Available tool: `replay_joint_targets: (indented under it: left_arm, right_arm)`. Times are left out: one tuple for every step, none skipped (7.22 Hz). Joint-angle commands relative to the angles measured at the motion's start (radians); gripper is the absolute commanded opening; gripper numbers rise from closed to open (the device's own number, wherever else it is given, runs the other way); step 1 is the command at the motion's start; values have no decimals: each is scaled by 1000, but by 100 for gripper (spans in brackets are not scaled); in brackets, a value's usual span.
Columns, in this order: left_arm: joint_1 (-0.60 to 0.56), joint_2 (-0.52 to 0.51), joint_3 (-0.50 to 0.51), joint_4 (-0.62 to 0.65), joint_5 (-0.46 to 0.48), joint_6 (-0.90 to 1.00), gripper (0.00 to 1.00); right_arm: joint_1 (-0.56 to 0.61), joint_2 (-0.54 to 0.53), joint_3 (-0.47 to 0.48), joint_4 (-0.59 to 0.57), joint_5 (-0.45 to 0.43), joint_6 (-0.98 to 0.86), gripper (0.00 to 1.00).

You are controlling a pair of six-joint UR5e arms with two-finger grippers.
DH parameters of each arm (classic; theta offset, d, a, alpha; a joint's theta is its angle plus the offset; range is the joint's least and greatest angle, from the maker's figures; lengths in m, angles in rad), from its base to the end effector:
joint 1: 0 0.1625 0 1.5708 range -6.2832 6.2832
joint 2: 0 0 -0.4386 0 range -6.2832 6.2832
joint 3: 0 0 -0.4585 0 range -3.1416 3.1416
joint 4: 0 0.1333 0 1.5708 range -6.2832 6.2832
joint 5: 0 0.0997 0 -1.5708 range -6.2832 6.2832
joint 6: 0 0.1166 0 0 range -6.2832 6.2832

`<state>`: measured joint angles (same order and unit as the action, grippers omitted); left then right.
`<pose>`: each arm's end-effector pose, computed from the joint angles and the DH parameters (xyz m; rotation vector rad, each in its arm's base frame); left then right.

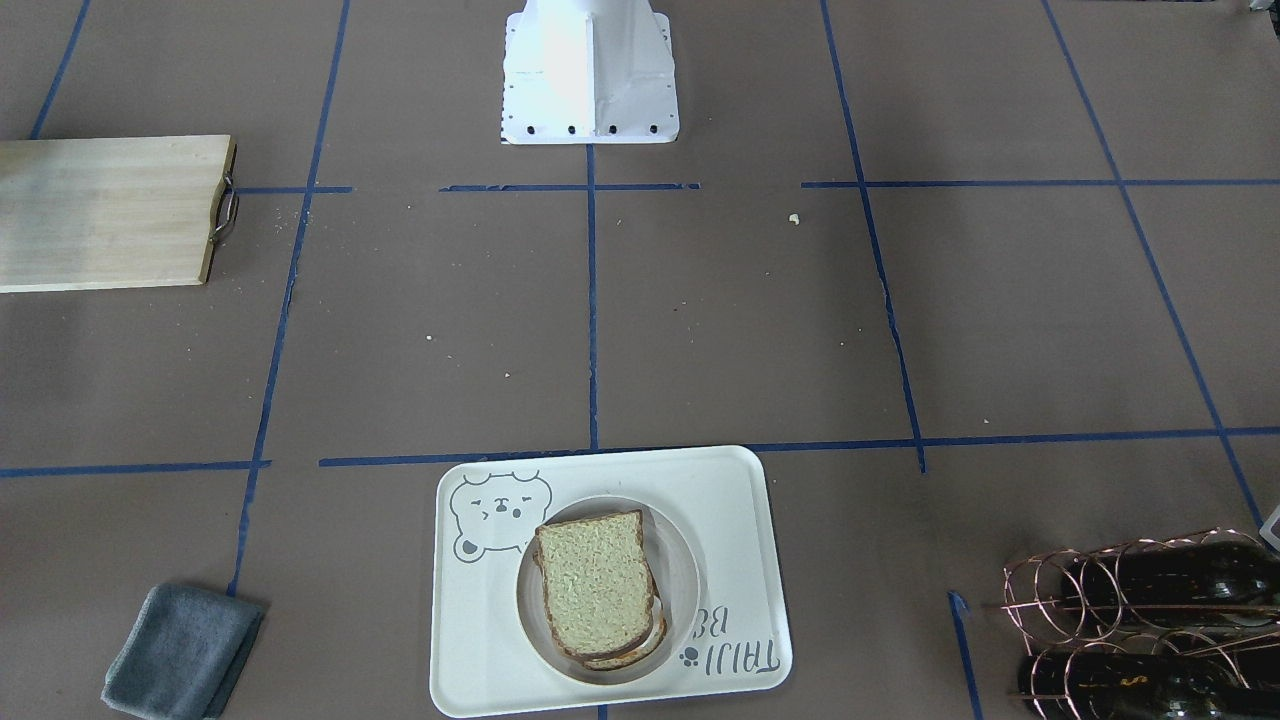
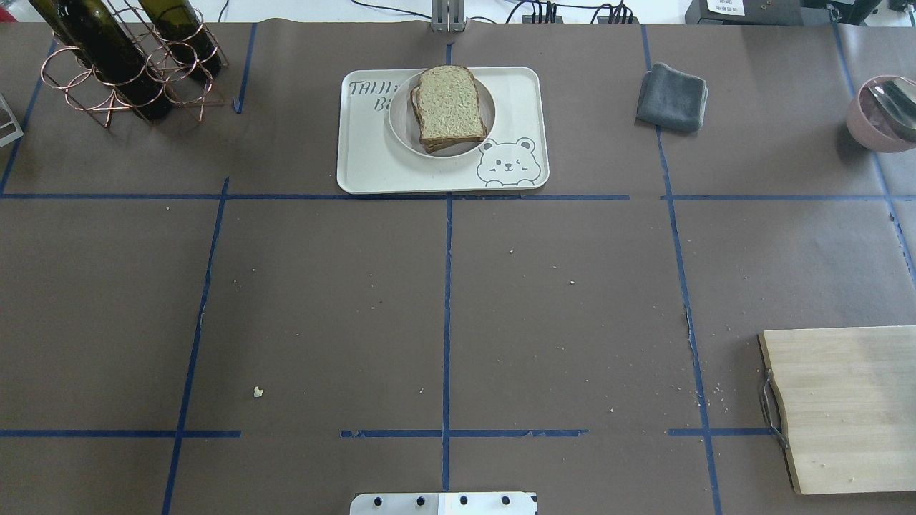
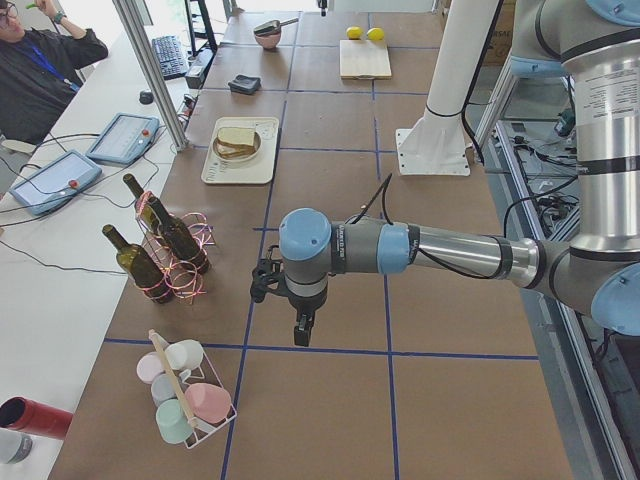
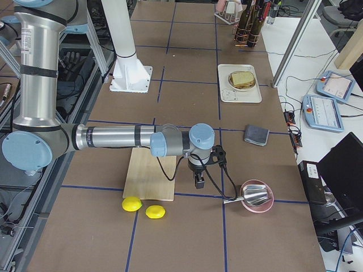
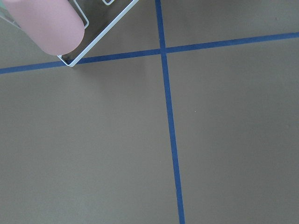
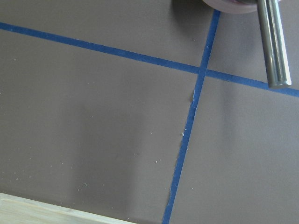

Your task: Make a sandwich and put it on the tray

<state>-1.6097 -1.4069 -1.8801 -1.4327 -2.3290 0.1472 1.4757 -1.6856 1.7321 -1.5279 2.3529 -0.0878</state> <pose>-0.0718 -0.4800 0.6127 0.0774 0.7546 0.1058 0.0020 -0.5170 0.6504 0.0821 -0.7833 -0.2083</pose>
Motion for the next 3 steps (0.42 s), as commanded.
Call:
replay_joint_targets:
  left_arm:
    - [-1,5,-5,0,0,0,100]
    - [1,5,-2,0,0,-2,100]
    - [1,2,4,-2,0,-2,100]
  right_arm:
    - [0,3,1,0,-3,-1,100]
    - [0,3,0,0,-4,0,100]
    - [0,6,0,0,-4,0,100]
